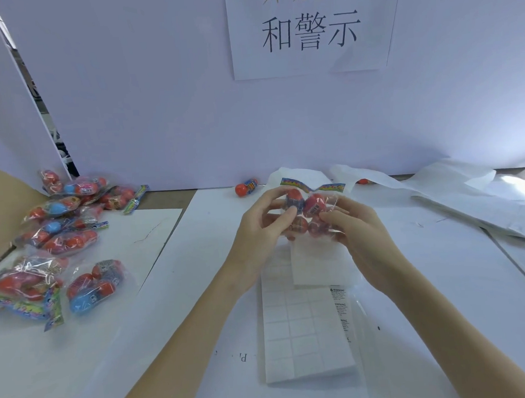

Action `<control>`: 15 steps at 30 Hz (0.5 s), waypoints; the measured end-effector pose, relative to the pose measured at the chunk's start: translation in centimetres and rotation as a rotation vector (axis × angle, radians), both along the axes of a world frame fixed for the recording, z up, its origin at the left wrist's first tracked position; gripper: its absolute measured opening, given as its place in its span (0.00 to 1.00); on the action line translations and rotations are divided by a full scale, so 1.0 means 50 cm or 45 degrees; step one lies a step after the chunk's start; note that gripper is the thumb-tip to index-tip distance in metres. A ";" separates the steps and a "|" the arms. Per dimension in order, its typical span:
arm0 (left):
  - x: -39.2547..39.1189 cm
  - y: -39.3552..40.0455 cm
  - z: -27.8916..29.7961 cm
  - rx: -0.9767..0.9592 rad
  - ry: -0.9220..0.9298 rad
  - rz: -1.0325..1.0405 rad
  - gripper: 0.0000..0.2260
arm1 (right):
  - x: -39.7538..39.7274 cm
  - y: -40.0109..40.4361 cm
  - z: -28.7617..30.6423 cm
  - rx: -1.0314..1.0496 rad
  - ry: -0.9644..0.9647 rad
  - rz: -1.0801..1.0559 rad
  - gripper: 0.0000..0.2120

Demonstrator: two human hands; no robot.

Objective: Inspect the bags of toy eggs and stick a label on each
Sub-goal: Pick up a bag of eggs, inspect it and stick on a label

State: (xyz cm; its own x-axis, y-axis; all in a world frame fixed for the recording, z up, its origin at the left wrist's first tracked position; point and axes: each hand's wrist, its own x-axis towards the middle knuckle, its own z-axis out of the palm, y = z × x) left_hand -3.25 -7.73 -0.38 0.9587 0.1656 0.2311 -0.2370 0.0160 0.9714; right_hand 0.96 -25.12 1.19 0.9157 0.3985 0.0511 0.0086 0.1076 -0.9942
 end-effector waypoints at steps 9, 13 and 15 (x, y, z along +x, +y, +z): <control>-0.002 -0.012 -0.003 0.147 0.035 0.108 0.24 | -0.001 0.009 -0.014 -0.059 -0.062 -0.072 0.11; -0.004 -0.024 -0.017 0.520 -0.182 0.318 0.30 | 0.000 0.007 -0.012 0.016 -0.066 -0.141 0.13; -0.007 -0.026 -0.012 0.455 -0.154 0.138 0.27 | -0.003 0.005 -0.007 0.163 -0.064 0.023 0.17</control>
